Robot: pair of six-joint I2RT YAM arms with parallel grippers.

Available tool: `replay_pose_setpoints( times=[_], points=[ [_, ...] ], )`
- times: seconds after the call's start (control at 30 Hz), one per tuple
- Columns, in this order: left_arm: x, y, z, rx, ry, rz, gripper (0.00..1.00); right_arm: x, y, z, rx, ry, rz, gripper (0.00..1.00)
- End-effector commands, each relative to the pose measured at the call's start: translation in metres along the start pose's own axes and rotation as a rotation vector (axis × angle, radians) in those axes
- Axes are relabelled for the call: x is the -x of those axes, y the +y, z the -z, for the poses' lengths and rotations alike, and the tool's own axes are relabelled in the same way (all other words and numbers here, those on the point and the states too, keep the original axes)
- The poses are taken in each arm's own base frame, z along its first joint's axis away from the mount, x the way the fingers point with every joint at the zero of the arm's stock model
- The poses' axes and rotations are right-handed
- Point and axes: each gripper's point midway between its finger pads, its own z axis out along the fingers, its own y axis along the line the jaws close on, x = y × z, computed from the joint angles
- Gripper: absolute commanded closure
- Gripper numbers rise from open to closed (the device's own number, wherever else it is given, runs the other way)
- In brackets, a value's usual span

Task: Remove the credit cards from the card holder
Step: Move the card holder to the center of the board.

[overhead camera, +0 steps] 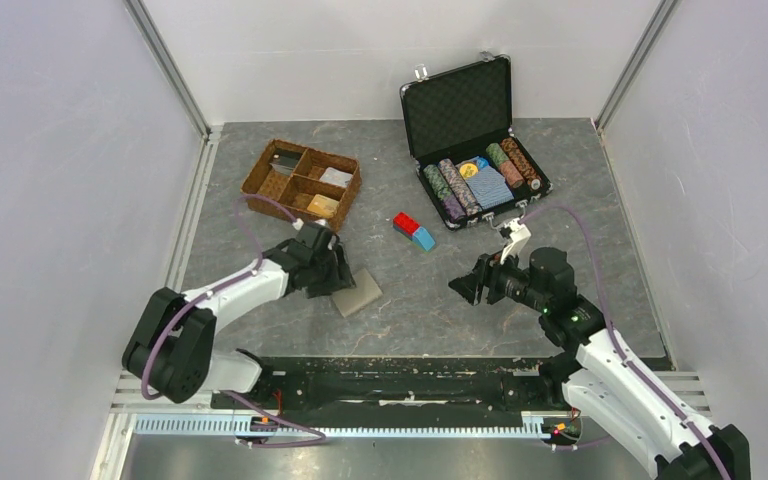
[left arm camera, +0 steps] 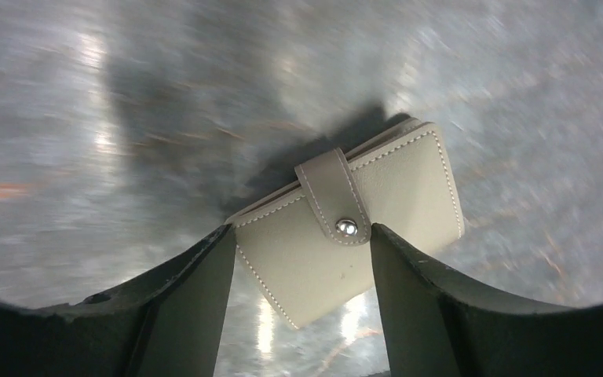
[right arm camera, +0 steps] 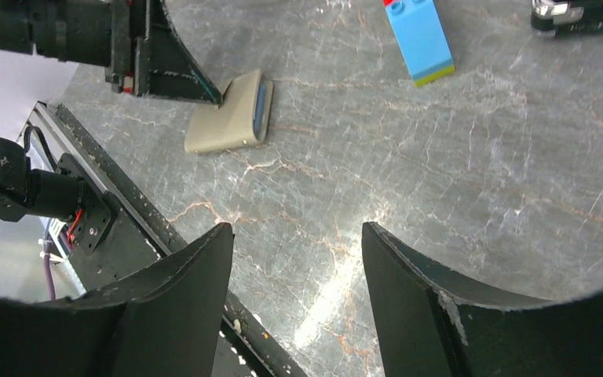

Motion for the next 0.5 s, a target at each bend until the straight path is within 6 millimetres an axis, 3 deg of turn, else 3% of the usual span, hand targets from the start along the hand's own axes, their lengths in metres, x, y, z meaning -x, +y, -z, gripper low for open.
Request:
replay_pose_setpoints(
  times=[0.0,0.27,0.47],
  points=[
    [-0.039,-0.058,0.007,-0.231,0.074,0.024,0.32,-0.008,-0.005,-0.001,-0.014,0.004,-0.025,0.37],
    [-0.108,-0.131,0.013,-0.369,0.186,0.011,0.32,-0.044,-0.012,-0.005,-0.020,0.051,-0.196,0.43],
    [-0.122,-0.152,0.010,-0.363,0.204,-0.011,0.25,-0.070,-0.024,-0.003,-0.065,0.080,-0.264,0.33]
  ],
)
